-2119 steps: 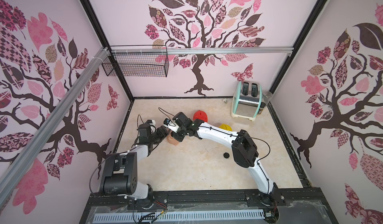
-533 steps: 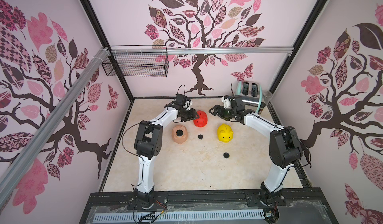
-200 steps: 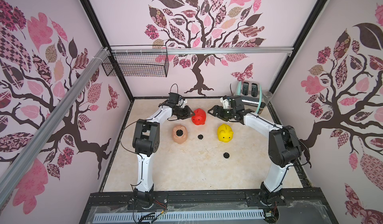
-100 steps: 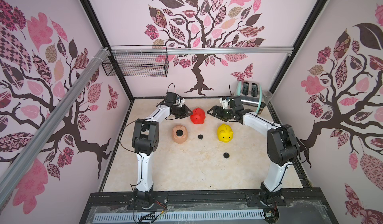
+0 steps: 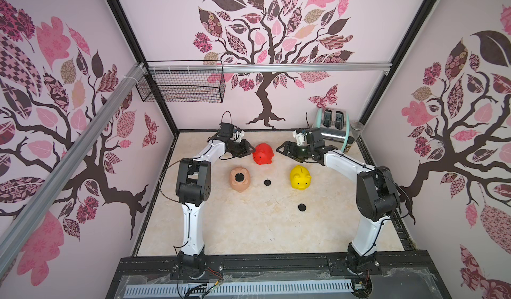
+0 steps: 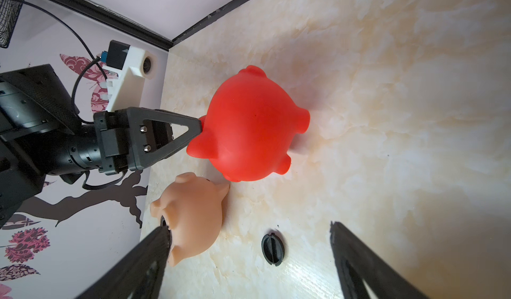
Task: Close piggy banks
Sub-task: Turn over the piggy bank at the center of the board.
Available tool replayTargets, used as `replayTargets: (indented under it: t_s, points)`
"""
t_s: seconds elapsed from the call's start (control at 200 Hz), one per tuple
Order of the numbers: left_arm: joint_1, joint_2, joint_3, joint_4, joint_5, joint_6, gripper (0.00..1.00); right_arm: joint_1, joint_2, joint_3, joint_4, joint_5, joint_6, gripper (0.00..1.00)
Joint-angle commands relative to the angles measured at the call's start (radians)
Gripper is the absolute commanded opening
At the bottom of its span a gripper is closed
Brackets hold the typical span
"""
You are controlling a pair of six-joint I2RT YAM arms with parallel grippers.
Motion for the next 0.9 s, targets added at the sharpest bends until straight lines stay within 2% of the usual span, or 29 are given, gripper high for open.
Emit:
replayTargets:
  t_s: [0.0, 0.895]
  points:
    - [-0.005, 0.044, 0.001, -0.054, -0.051, 0.015, 0.35, -0.002, 0.004, 0.026, -0.018, -0.011, -0.006, 0.93]
    - [-0.002, 0.030, 0.018, -0.077, -0.061, 0.025, 0.38, -0.001, 0.009, 0.028, -0.032, -0.007, -0.012, 0.94]
